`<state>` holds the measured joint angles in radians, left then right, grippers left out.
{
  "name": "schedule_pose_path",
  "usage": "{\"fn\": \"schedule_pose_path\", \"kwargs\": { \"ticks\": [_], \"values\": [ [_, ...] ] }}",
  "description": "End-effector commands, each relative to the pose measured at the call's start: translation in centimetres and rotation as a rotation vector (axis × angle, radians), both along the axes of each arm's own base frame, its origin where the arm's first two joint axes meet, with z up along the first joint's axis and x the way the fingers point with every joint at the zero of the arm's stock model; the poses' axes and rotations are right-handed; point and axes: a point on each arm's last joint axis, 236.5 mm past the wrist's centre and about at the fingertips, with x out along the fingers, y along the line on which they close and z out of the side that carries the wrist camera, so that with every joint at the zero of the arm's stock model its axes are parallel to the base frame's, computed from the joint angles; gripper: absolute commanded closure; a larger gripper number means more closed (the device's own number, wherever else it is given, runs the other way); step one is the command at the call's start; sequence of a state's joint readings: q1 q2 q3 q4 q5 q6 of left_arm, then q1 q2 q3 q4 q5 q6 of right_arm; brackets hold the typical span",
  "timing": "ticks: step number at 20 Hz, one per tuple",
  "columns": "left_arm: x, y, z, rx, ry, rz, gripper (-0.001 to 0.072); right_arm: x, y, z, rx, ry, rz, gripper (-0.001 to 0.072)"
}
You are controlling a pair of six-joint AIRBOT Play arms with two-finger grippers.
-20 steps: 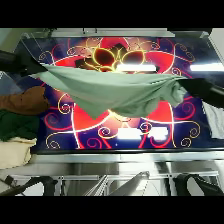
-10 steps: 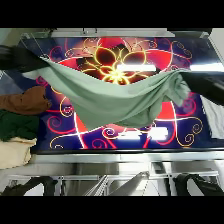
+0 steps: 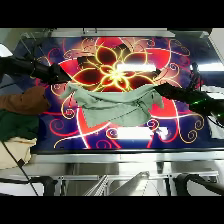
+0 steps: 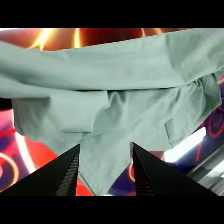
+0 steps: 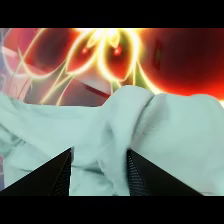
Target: Fold the shirts.
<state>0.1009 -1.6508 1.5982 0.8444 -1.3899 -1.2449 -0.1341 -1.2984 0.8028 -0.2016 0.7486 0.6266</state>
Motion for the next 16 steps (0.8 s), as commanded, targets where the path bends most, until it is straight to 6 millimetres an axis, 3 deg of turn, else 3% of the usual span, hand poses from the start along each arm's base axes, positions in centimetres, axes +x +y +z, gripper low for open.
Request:
{"fn": "schedule_pose_path", "kwargs": {
  "ticks": [1,4,8,12,14,16],
  "values": [
    [-0.9,2.5,-3.4,-0.025,0.146,0.025,0.0368,0.6,-0.1,-0.2,-0.034,-0.008,0.014,0.0328],
    [-6.2,1.5,-4.2,-0.063,0.345,-0.047,0.0366,-0.6,-0.4,-1.2,-0.098,0.038,0.048,0.0327],
    [-11.7,-3.2,-8.4,-0.038,0.42,-0.051,0.0366,-2.7,-1.3,-3.1,-0.128,0.151,0.08,0.0326],
    [-16.0,-7.2,-14.1,0.027,0.477,-0.074,0.0366,-3.6,-1.3,-3.0,-0.095,0.176,0.104,0.0327],
    [-17.6,-7.9,-15.6,0.04,0.527,-0.098,0.0366,-3.8,-1.1,-3.0,-0.089,0.181,0.116,0.0327],
    [-17.6,-8.1,-16.4,0.045,0.539,-0.094,0.0366,-4.0,-0.9,-3.0,-0.084,0.185,0.126,0.0327]
  ]
}}
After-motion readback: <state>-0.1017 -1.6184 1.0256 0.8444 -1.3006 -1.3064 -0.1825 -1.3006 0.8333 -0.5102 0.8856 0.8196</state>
